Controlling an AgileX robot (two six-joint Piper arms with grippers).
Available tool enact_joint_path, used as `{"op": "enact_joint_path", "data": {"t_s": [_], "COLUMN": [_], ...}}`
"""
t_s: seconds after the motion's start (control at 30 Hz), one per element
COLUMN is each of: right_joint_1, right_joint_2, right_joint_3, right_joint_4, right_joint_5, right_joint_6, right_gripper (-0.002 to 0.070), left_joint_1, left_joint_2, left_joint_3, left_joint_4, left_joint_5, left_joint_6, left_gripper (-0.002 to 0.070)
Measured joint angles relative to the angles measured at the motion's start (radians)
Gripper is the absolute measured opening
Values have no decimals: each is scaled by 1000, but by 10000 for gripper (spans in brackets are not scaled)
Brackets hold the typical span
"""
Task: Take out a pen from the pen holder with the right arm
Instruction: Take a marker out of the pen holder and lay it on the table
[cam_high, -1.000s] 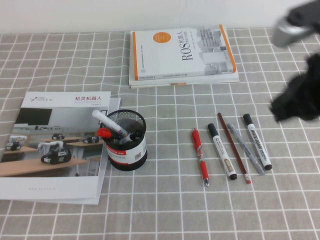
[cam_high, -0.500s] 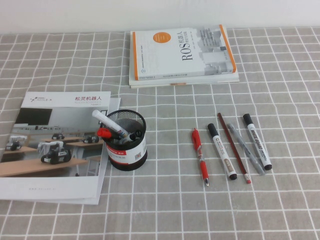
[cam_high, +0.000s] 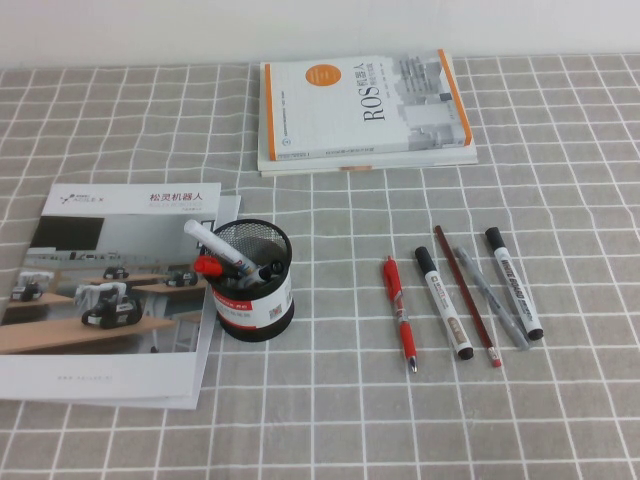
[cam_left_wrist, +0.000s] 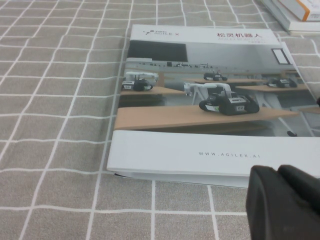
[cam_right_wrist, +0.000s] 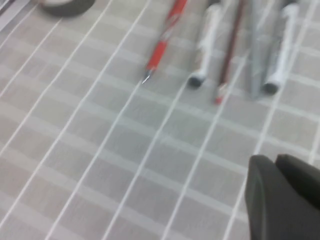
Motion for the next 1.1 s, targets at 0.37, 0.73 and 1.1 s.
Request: {"op": "enact_joint_path", "data": {"t_s": [0.37, 0.73, 1.1], "right_joint_1": [-358, -379, -379], "right_joint_2": [-331, -553, -553], "right_joint_3": [371, 426, 427], "right_joint_4": [130, 146, 137], "right_joint_5": [-333, -258, -190], "right_joint_6": [0, -125, -155], "right_gripper": [-12, -12, -13], "left_joint_1": [0, 0, 0], "left_joint_2": [0, 0, 0], "left_joint_3": [0, 0, 0], "left_joint_4": [0, 0, 0], "left_joint_5": [0, 0, 0], "left_joint_6": [0, 0, 0], "left_gripper": [-3, -3, -3]}}
